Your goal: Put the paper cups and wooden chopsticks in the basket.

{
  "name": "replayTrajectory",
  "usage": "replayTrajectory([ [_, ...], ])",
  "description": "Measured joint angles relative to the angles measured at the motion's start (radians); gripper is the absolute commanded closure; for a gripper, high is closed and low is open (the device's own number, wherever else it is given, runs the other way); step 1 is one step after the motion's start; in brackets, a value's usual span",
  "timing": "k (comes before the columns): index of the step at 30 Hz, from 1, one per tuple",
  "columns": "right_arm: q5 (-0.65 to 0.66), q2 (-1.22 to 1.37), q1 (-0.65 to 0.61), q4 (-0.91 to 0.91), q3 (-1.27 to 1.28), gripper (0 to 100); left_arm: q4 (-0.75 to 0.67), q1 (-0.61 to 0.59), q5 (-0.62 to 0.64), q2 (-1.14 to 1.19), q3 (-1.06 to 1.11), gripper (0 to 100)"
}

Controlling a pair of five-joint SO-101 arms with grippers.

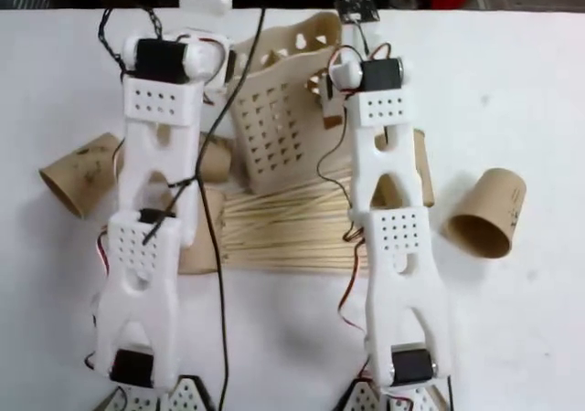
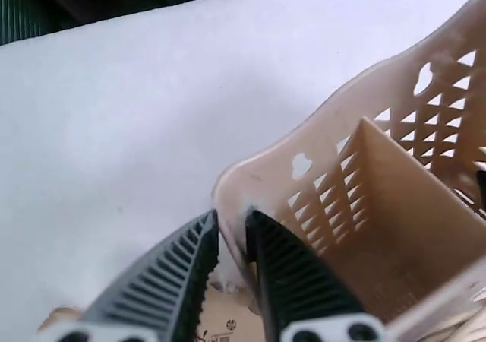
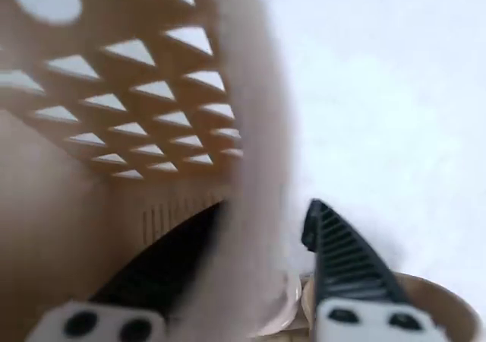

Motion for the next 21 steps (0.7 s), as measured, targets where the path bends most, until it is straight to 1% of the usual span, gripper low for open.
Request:
replayTrajectory([
  [3,0.0,-0.078,0.002,0.002,0.002,96.7,0.0,0.0,-0.014,-0.002,0.0,98],
  [8,0.0,-0.18,0.008,0.002,0.006,96.7,-0.018,0.002,-0.015,-0.002,0.018,98],
  [12,-0.002,-0.207,0.021,0.002,0.006,96.7,-0.032,0.006,-0.029,0.005,0.046,98],
  [16,0.002,-0.276,0.021,0.002,0.003,96.7,-0.064,0.003,-0.034,0.051,0.075,98],
  [21,0.0,-0.292,0.018,-0.005,0.002,97.1,-0.054,-0.018,-0.037,0.048,-0.035,98],
])
